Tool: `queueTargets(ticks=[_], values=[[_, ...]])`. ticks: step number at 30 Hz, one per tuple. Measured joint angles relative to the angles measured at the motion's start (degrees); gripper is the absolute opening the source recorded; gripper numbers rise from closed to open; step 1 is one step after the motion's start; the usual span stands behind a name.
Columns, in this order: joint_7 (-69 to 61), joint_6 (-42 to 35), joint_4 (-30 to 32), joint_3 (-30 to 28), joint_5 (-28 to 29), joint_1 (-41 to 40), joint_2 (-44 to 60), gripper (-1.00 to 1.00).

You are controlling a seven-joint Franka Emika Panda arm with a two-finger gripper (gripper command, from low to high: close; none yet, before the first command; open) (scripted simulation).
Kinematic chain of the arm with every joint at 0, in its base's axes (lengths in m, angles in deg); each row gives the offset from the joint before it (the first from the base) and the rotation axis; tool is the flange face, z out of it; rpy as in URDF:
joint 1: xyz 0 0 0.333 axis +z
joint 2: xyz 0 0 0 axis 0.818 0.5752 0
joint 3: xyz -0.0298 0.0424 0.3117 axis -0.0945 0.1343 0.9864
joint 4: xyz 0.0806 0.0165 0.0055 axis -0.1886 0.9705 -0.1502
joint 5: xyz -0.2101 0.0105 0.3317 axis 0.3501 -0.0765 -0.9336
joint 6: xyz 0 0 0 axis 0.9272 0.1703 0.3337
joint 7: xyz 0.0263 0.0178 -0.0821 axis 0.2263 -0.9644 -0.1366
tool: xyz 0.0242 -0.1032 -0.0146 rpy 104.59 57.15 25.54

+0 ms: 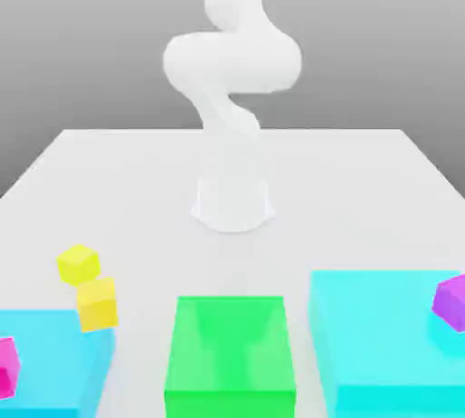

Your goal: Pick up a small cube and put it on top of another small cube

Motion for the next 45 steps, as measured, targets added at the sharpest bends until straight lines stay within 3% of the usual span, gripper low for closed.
queueTargets(ticks=[16,20,26,36,37,45], values=[[-17.0,24.0,25.1,-25.9,0.7,-13.1,32.9,0.00],[-20.6,29.9,29.8,-29.6,1.0,-18.2,40.8,0.00],[-29.8,34.1,28.6,-24.7,-10.8,-20.3,47.0,0.00],[-43.5,41.3,26.3,-4.2,-29.4,-36.2,57.0,0.00],[-44.0,41.9,26.2,-2.5,-30.2,-37.6,57.7,-1.00],[-43.3,41.4,26.3,-3.7,-29.2,-36.7,57.1,-1.00]])
